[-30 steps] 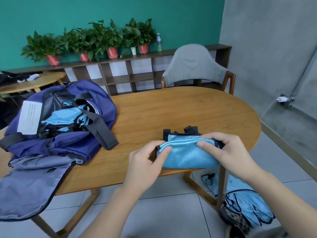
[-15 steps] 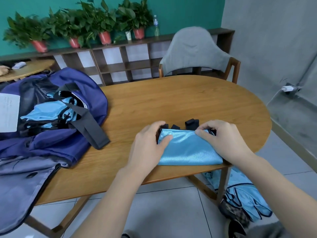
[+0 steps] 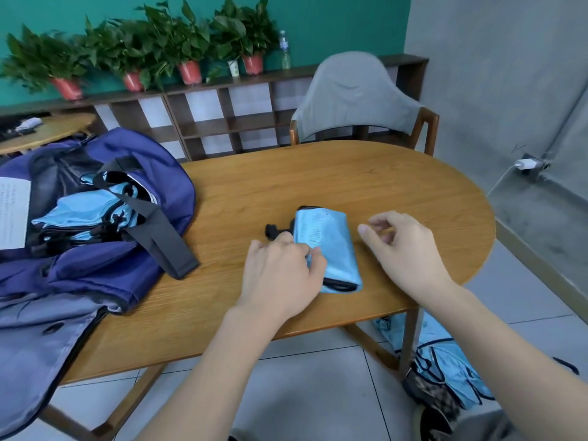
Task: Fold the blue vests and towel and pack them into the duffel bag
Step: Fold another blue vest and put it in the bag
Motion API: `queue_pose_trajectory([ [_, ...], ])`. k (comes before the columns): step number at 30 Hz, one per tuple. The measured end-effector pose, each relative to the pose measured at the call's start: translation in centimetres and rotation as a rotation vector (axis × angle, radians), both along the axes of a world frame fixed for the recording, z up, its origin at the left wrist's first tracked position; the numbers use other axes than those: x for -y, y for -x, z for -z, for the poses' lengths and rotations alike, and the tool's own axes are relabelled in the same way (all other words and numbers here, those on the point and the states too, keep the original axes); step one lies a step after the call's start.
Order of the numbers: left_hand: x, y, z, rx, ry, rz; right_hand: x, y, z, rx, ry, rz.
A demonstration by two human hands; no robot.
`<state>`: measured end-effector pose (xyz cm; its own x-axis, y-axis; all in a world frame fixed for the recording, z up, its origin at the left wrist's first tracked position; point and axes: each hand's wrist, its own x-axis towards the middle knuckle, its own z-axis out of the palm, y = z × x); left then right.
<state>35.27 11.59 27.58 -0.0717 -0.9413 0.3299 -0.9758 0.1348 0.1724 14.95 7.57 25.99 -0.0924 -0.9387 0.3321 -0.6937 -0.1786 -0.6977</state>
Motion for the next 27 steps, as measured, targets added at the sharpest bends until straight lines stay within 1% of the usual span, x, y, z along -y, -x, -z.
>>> queue_pose_trajectory([
  [2, -0.4, 0.5, -0.1, -0.122, -0.056, -0.014, -0.9, -1.0, 0.1, 0.001, -0.095, -0.026],
  [4, -0.5, 0.8, 0.3, -0.218, -0.066, -0.019, -1.6, -1.6, -0.1, -0.046, -0.18, -0.045],
  [6, -0.8, 1.0, 1.0, -0.229, -0.04, -0.015, -1.9, -1.9, -0.5, -0.085, -0.25, -0.046],
  [9, -1.3, 1.5, 1.6, -0.27, -0.002, -0.026, -1.7, -1.9, -1.1, -0.066, -0.333, -0.041],
  [13, -2.0, 1.6, 1.0, -0.227, 0.055, -0.114, -1.1, -1.8, -1.4, 0.059, -0.419, -0.071],
  [16, -1.2, 0.5, 1.2, -0.263, 0.192, -0.069, -1.0, -1.7, -1.1, 0.222, -0.367, -0.139],
  [17, -0.8, -0.1, 1.4, -0.308, 0.219, -0.042, -1.0, -1.7, -1.0, 0.293, -0.335, -0.167],
  [18, -0.4, -0.8, 1.5, -0.389, 0.204, -0.026, -1.1, -1.6, -1.0, 0.364, -0.302, -0.204],
  [20, 0.3, -2.3, 1.2, -0.633, 0.098, -0.005, -1.2, -1.3, -1.3, 0.463, -0.239, -0.299],
  [22, 0.9, -3.6, 0.6, -0.895, -0.026, 0.066, -1.0, -1.0, -1.6, 0.478, -0.212, -0.394],
  [23, 1.2, -4.1, 0.2, -0.998, -0.087, 0.127, -0.9, -0.8, -1.7, 0.493, -0.221, -0.443],
  [25, 1.5, -4.8, -0.5, -1.13, -0.202, 0.267, -0.7, -0.6, -1.8, 0.579, -0.271, -0.517],
  [27, 1.6, -5.1, -0.8, -1.161, -0.322, 0.352, -0.5, -0.6, -1.7, 0.665, -0.31, -0.545],
])
